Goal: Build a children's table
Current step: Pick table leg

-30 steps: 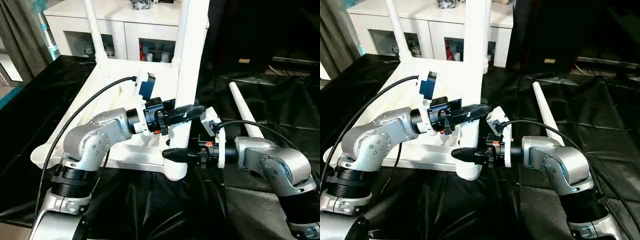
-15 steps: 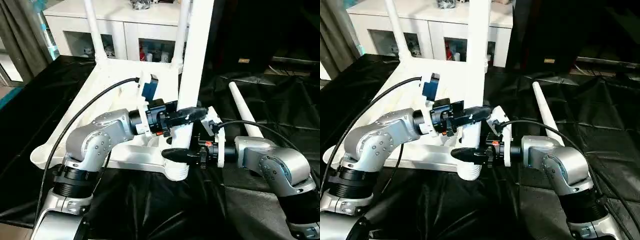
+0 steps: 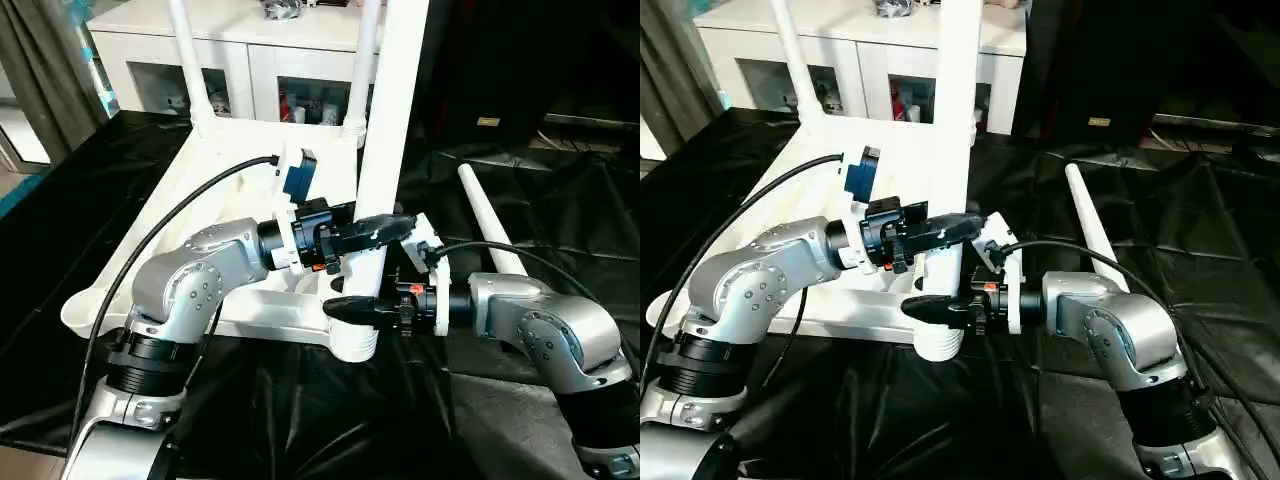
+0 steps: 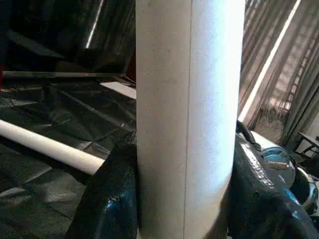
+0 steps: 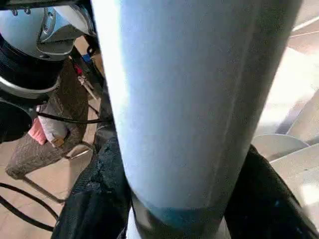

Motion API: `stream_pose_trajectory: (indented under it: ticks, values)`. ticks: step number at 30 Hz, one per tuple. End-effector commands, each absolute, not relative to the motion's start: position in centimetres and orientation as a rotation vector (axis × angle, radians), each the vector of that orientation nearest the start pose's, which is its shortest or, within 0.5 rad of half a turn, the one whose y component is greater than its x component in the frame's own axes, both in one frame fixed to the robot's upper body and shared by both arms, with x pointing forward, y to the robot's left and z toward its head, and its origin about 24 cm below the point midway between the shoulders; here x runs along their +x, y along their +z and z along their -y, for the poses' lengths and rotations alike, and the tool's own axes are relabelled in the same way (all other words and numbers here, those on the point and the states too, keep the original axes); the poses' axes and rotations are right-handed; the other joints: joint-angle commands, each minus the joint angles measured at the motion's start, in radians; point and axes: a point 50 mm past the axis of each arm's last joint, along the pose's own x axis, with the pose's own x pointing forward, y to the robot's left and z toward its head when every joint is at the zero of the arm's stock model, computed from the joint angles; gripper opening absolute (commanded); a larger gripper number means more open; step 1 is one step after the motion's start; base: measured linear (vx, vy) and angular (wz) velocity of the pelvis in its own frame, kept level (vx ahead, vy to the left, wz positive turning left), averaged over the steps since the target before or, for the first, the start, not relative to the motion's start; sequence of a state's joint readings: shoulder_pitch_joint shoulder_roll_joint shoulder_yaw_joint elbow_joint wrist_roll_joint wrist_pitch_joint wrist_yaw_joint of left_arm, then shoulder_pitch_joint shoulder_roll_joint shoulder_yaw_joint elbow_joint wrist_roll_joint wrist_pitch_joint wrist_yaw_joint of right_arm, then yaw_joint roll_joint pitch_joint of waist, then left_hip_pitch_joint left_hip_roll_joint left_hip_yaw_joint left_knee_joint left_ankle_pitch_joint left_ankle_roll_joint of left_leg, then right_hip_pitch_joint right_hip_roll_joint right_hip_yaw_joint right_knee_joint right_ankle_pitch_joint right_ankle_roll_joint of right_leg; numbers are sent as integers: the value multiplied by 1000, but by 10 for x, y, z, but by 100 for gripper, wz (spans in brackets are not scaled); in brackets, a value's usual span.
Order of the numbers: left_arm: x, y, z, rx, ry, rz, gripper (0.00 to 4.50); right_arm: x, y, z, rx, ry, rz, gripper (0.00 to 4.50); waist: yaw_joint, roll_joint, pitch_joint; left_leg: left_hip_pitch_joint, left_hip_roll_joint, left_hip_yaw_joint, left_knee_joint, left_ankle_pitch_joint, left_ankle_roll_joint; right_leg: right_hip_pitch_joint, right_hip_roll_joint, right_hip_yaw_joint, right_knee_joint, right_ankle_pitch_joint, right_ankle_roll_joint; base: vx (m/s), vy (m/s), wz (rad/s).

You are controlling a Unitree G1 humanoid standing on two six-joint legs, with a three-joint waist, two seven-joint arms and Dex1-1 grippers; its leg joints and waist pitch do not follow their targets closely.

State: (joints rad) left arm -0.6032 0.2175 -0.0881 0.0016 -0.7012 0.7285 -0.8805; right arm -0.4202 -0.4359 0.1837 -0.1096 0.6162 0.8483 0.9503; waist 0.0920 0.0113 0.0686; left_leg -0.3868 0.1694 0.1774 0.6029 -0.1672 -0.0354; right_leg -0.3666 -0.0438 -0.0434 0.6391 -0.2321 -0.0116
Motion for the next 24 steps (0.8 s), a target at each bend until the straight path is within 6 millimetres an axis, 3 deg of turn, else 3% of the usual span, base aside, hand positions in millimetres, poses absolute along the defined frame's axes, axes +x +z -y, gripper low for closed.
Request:
stream_pose_trajectory:
  ticks: [1,2,3,6,10,15,16,18,19,20,23,24]
  values:
    - [297,171,-70,-342,-1391,-57,186,268,113,113,193,1326,-433,194,3,-3,-76,20,59,-24,-59,-128,3,39,-97,51,-81,-85,-214,0,0,0]
    - [297,171,-70,-343,-1389,-55,186,268,113,113,193,1325,-433,194,3,-4,-75,20,59,-24,-59,-129,3,39,-99,52,-82,-89,-214,0,0,0]
    - [298,171,-70,-345,-1372,-52,221,268,113,113,193,1325,-434,194,3,-4,-75,20,60,-24,-59,-128,3,39,-97,51,-82,-91,-214,0,0,0]
    - [300,170,-71,-398,-1355,-62,256,268,113,114,193,1324,-432,193,3,-4,-76,21,60,-23,-59,-128,3,39,-98,52,-82,-89,-216,0,0,0]
    - [302,168,-78,-433,-1291,-1,283,269,116,114,202,1315,-397,193,3,-4,-75,19,60,-24,-58,-129,6,40,-99,51,-84,-88,-218,0,0,0]
    - [301,166,-85,-462,-1193,71,287,271,120,115,211,1282,-345,191,3,-5,-76,18,62,-25,-59,-127,7,40,-99,51,-82,-74,-218,0,0,0]
    - [302,167,-90,-479,-1148,102,287,272,122,116,218,1270,-325,191,2,-15,-76,18,62,-23,-60,-129,10,41,-98,51,-83,-76,-217,0,0,0]
    - [302,167,-99,-473,-1101,131,287,272,125,117,225,1250,-297,191,3,-14,-75,19,62,-23,-60,-127,13,39,-100,51,-84,-96,-211,0,0,0]
    - [303,168,-103,-450,-1082,137,287,272,127,118,227,1235,-282,191,1,-21,-73,19,62,-22,-60,-127,14,38,-99,52,-85,-104,-208,0,0,0]
    - [303,168,-105,-433,-1073,138,287,272,128,119,228,1226,-273,191,2,-15,-73,19,61,-23,-60,-128,13,37,-98,51,-85,-123,-199,0,0,0]
    - [298,164,-112,-239,-1141,81,287,275,133,122,208,1187,-254,191,-3,-13,-72,23,61,-23,-63,-133,8,32,-95,52,-86,-166,-169,0,0,0]
    - [294,161,-113,-162,-1176,52,287,275,133,124,203,1161,-247,191,-7,-9,-66,23,60,-24,-66,-145,3,27,-92,54,-91,-186,-146,0,0,0]
